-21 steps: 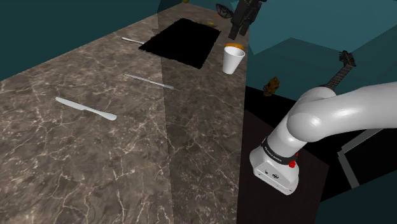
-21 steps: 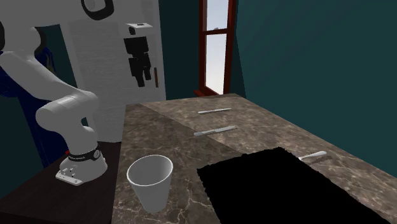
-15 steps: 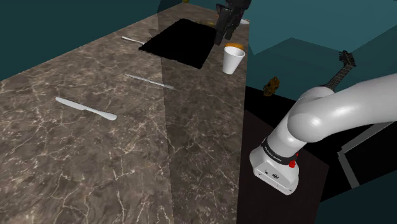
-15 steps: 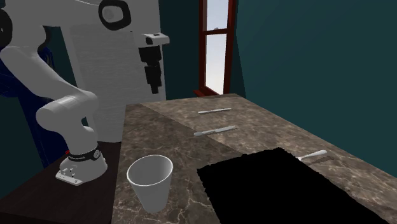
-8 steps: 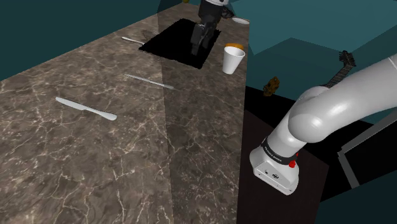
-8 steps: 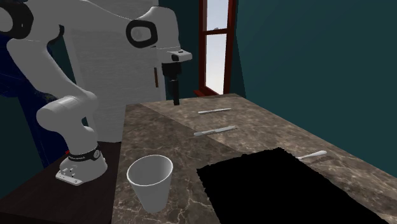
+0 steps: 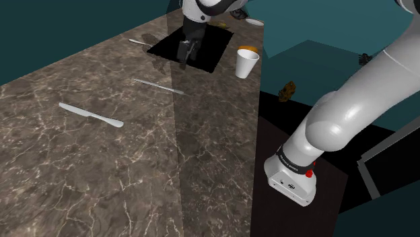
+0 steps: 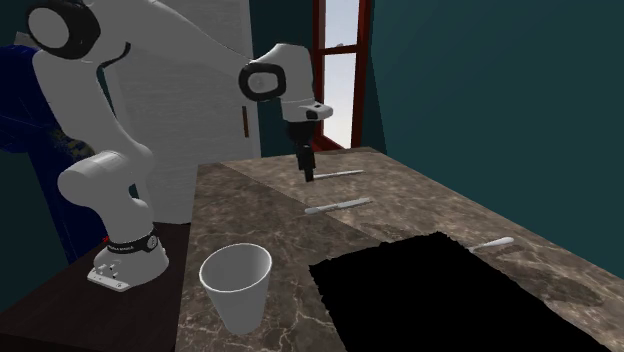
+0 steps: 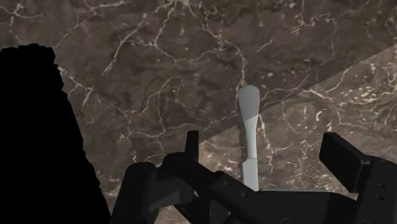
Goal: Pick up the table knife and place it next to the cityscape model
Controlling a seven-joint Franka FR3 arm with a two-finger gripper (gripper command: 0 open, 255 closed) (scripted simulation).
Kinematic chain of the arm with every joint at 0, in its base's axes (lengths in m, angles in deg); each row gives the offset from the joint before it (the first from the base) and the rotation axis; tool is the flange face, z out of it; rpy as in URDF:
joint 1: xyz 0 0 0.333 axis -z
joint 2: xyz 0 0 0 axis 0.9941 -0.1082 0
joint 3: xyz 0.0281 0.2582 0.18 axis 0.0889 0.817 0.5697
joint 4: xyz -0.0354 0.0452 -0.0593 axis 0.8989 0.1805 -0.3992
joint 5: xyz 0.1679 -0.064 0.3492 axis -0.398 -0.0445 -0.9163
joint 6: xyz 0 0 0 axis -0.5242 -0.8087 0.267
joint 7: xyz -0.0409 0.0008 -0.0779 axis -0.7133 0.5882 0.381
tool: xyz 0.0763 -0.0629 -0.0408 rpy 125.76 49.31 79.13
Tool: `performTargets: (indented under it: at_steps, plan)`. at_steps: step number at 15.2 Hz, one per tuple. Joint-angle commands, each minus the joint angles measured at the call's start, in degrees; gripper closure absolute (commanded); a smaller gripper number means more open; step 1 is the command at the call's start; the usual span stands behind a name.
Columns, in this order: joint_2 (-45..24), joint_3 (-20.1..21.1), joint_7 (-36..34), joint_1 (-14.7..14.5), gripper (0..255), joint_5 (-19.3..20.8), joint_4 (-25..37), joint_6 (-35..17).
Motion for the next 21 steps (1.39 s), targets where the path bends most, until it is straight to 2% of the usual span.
performTargets:
  at_steps: [1, 10, 18, 21]
  plan:
    - [-4.8, 0.8, -0.3, -0.3, 0, 1.2, 2.9, -2.0]
    - [-24.2, 2.7, -2.0, -3.2, 0, 8.2, 16.2, -7.5]
    - [-28.7, 2.2, -2.9, -3.7, 0, 9.8, 15.8, -12.3]
    - [-28.7, 2.2, -2.9, -3.7, 0, 9.8, 15.8, -12.3]
